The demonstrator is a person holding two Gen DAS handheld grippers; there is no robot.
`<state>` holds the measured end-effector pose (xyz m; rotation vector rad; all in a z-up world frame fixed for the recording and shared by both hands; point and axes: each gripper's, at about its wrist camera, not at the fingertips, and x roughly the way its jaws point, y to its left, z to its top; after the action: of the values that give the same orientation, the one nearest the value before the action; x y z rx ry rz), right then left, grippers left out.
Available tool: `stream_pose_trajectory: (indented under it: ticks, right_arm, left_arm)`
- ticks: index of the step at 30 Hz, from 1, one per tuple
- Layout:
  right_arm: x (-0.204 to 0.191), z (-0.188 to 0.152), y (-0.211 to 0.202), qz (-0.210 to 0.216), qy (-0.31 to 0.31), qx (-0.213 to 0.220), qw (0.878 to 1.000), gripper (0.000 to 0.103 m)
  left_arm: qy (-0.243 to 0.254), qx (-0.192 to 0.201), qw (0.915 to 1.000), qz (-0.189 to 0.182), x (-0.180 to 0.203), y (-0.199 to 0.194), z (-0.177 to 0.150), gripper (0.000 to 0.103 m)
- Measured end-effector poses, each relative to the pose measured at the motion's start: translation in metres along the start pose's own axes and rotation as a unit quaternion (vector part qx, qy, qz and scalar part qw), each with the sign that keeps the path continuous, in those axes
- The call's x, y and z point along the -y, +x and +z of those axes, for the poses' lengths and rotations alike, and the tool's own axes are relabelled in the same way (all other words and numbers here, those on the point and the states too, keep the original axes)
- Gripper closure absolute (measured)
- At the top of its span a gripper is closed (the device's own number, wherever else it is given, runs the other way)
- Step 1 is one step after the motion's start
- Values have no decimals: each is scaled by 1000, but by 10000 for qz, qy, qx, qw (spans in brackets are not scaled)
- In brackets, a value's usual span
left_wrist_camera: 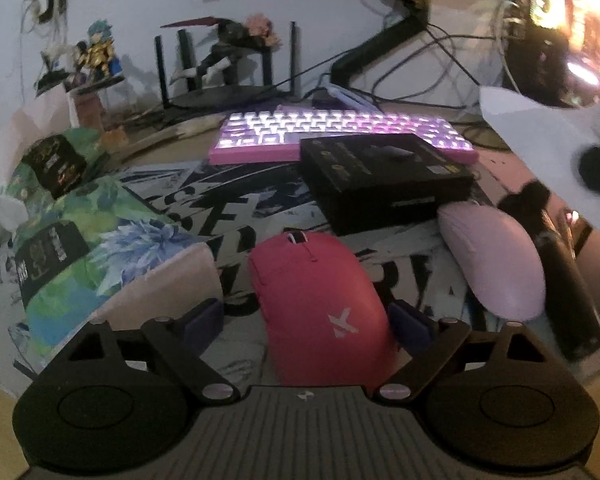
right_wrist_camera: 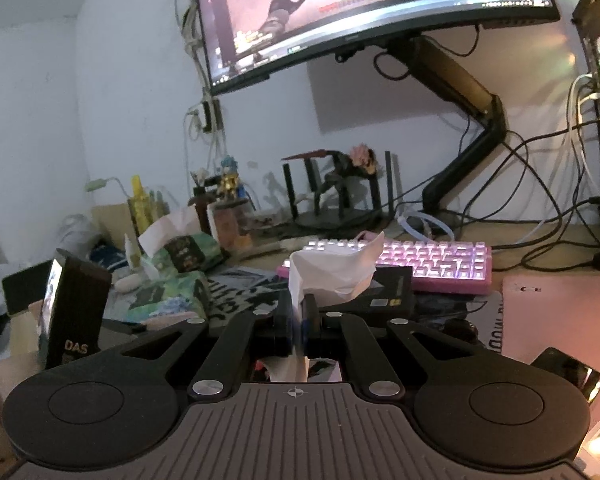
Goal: Clean container
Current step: 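Grasp the pink mouse with the left gripper while the right gripper brings the tissue over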
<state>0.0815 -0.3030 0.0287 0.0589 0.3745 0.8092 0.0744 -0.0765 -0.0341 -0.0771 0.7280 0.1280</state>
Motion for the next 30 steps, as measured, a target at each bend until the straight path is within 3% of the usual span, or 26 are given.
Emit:
stream_pose_trajectory:
  ticks: [6,8,11,13,18,20,25,30]
  right_arm:
    - [-3,0,10,31,-24,-67,10000,97]
    - [-5,1,12,46,-46,-80,9999,97]
    - [-5,2,14,48,-54,-79,9999,97]
    - [-4,1,15,32,-32,-85,10000,97]
    - [-5,-2,14,24,24,-111,9999,97]
    - [-6,-3,14,38,56,-125,9999,97]
    - [-9,-8,14,84,133,-165,9997,97]
    - [-25,-9,17,103,21,-208,9997,97]
  left_arm:
    - [-321,25,9993,200,4,8,5,7]
    - [-329,89,9990,276,5,7,6,29]
    - [-234,135,9995,163,4,5,5,39]
    - [-104,166,9998,64,3,4,4,39]
    - [607,137,9967,-520,1,-5,-3,39]
    - [1088,167,9897,-914,-1,-10,-7,39]
    - [1516,87,9750,-1624,-15,-13,-8,40]
    - [1551,73,9743,-1632,-25,-18,-11,43]
